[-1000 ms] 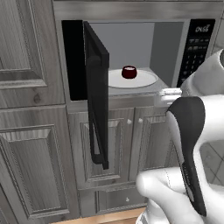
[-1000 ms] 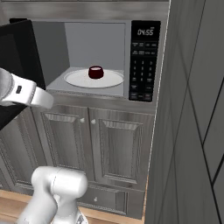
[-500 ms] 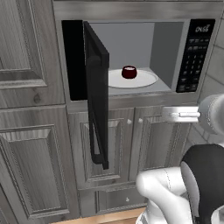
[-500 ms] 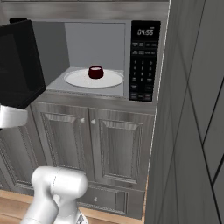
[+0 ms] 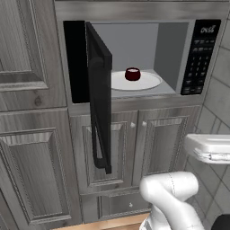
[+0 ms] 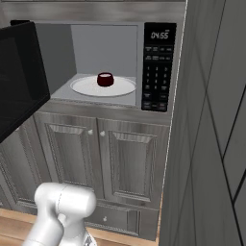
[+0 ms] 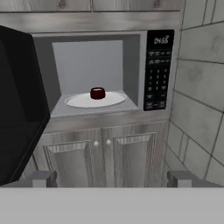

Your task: Pick the mug from the counter and place it inside the microwave. Then close the microwave.

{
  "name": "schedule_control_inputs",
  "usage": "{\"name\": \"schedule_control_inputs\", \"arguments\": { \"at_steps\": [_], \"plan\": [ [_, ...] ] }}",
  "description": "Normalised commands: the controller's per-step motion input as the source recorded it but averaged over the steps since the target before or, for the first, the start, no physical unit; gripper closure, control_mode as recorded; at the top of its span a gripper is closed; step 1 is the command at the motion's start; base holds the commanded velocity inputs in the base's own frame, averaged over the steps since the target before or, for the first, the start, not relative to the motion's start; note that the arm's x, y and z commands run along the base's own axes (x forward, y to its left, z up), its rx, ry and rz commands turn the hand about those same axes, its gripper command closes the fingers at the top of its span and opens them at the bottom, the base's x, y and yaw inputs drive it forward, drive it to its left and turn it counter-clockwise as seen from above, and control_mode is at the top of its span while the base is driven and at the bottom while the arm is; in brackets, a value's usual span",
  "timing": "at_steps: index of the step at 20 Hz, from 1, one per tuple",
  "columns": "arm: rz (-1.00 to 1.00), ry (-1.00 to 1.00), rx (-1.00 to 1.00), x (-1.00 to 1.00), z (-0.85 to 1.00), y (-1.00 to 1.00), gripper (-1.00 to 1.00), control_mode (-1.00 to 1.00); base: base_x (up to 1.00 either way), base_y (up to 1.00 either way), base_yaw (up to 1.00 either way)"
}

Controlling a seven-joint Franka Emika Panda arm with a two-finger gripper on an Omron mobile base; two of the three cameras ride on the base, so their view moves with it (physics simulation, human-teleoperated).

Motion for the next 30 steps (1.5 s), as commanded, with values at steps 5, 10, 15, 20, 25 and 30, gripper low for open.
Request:
{"name": "schedule_control_inputs", "arguments": {
  "at_steps": [5, 10, 15, 20, 25, 30],
  "plan": [
    [-0.05, -0.01, 0.0, -0.2, 0.07, 0.43, -1.0, -1.0, 0.0, 0.0, 0.0],
    [-0.11, -0.07, -0.02, -0.2, 0.16, 0.42, -1.0, -1.0, 0.0, 0.0, 0.0],
    [-0.15, -0.18, -0.08, -0.22, 0.04, 0.42, -1.0, -1.0, 0.0, 0.0, 0.0],
    [-0.19, -0.08, -0.21, 0.0, -0.06, 0.34, -1.0, -1.0, 0.0, 0.0, 0.0],
    [-0.27, 0.06, -0.31, 0.14, 0.0, 0.33, -1.0, -1.0, 0.0, 0.0, 0.0],
    [-0.31, 0.1, -0.27, 0.33, 0.0, 0.34, -1.0, -1.0, 0.0, 0.0, 0.0]
  ]
}}
